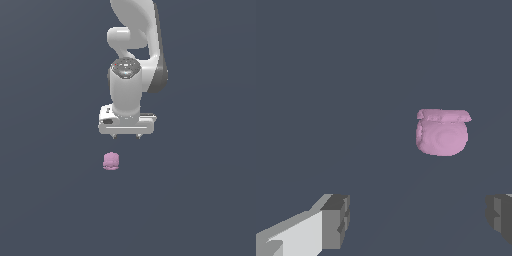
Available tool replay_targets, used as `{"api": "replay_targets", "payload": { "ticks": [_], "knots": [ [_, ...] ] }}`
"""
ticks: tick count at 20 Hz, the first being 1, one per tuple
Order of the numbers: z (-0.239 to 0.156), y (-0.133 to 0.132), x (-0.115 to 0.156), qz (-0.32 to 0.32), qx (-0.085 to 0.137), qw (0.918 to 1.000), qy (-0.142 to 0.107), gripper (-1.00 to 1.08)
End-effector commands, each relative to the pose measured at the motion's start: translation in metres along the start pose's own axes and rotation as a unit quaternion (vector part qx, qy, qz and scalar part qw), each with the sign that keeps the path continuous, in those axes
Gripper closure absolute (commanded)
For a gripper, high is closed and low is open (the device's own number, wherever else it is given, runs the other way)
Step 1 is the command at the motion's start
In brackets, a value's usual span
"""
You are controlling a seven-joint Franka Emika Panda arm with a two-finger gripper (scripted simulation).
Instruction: Pick up the object and move it to a goal position.
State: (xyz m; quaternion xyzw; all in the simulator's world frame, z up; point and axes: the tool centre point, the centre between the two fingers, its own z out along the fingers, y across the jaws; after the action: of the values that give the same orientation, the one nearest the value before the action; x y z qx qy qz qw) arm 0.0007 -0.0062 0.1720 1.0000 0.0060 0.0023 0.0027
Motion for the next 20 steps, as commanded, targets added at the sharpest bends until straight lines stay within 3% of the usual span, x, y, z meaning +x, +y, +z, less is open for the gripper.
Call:
{"api": "replay_targets", "payload": {
  "ticks": [1, 10, 20],
  "knots": [
    [0.0, 0.0, 0.0, 0.0, 0.0, 1.0, 0.0, -0.92],
    [-0.015, 0.004, 0.0, 0.019, 0.0, 0.9998, 0.007, -0.92],
    [-0.004, 0.011, 0.006, 0.018, 0.0, 0.9998, 0.006, -0.92]
  ]
}}
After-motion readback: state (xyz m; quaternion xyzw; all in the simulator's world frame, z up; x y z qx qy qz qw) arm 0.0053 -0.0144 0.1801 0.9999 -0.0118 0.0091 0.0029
